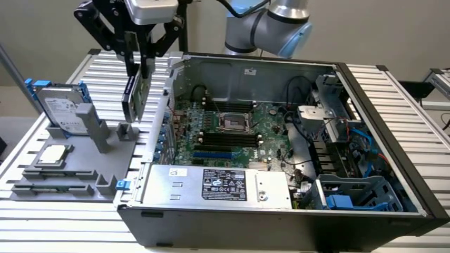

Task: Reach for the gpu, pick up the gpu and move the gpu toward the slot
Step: 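Pick up the gpu and move the gpu toward the slot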

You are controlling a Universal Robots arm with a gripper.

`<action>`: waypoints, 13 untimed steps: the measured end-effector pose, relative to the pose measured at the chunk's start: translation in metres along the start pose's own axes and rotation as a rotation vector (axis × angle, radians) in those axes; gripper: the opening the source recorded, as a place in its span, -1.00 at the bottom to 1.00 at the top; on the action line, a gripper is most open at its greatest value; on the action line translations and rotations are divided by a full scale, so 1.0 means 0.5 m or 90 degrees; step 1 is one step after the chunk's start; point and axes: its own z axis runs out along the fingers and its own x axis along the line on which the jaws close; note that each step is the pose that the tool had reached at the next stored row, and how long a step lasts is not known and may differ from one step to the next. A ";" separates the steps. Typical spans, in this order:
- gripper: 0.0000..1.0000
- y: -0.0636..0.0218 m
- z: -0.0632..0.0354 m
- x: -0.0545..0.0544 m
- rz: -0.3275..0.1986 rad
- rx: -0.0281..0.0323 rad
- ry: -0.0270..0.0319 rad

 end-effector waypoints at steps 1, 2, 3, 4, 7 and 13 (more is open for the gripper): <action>-0.47 0.001 -0.001 -0.005 0.000 -0.0013 0.0000; -0.47 0.002 -0.001 -0.011 0.000 -0.0027 0.0000; -0.47 0.002 -0.002 -0.017 0.000 -0.0042 -0.0001; -0.47 0.003 -0.002 -0.022 -0.001 -0.0057 -0.0001; -0.47 0.006 -0.004 -0.042 -0.001 -0.0097 0.0001; -0.47 0.013 -0.008 -0.090 -0.001 -0.0150 0.0009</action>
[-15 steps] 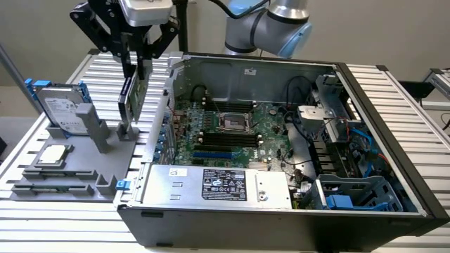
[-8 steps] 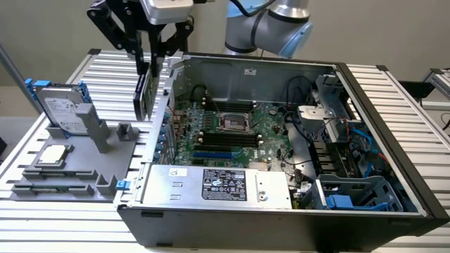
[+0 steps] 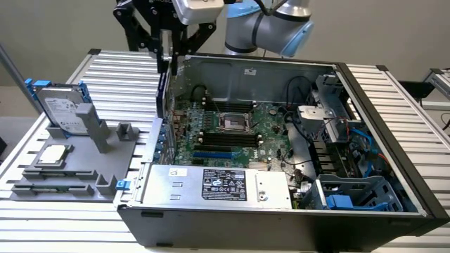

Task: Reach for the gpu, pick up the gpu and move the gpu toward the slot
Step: 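Pick up the gpu and move the gpu toward the slot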

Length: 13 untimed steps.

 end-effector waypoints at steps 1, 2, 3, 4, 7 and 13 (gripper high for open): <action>-0.47 0.001 -0.001 -0.009 0.000 -0.0007 0.0001; -0.47 0.002 -0.002 -0.017 0.000 -0.0013 0.0003; -0.47 0.003 -0.002 -0.026 0.000 -0.0019 0.0005; -0.47 0.005 -0.003 -0.035 0.000 -0.0024 0.0006; -0.47 0.008 -0.004 -0.063 0.000 -0.0035 0.0012; -0.47 0.014 -0.001 -0.118 0.000 -0.0040 0.0026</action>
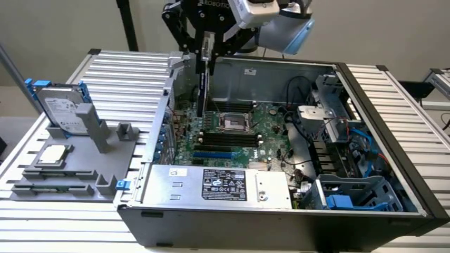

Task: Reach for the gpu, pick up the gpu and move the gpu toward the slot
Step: 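Pick up the gpu and move the gpu toward the slot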

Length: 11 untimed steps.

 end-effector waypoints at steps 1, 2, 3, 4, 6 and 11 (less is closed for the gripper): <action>-0.47 0.001 0.001 -0.009 0.000 -0.0001 0.0002; -0.47 0.002 0.003 -0.019 0.000 -0.0001 0.0004; -0.47 0.003 0.004 -0.028 0.000 -0.0001 0.0007; -0.47 0.004 0.005 -0.037 0.000 -0.0001 0.0008; -0.47 0.006 0.008 -0.056 0.000 -0.0002 0.0013; -0.47 0.011 0.015 -0.102 0.000 -0.0002 0.0019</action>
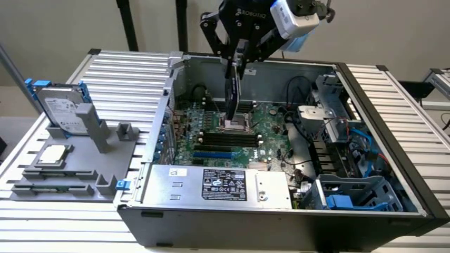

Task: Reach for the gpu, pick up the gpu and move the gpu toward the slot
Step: 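Pick up the gpu and move the gpu toward the slot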

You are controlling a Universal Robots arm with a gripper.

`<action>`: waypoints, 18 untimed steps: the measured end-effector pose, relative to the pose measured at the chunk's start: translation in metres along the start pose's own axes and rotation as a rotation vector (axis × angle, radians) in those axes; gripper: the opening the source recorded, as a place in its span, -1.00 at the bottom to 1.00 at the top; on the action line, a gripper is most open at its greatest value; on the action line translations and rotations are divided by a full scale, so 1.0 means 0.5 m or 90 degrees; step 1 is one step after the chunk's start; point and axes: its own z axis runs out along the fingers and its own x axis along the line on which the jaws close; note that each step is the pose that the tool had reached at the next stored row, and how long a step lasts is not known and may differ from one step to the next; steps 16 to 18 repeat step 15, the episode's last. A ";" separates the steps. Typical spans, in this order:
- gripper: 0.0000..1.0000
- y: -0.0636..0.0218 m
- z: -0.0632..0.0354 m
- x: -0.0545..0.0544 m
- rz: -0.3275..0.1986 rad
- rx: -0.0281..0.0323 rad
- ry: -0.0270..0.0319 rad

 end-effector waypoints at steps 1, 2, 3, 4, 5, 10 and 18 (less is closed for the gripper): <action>-0.47 0.001 0.001 -0.009 0.000 0.0000 0.0000; -0.47 0.002 0.003 -0.019 0.000 0.0000 0.0001; -0.47 0.003 0.004 -0.028 0.000 0.0000 0.0002; -0.47 0.004 0.005 -0.037 0.000 0.0000 0.0003; -0.47 0.004 0.006 -0.046 0.000 0.0000 0.0003; -0.47 0.005 0.008 -0.078 0.000 -0.0007 0.0010; -0.47 0.005 0.008 -0.078 0.000 -0.0011 0.0011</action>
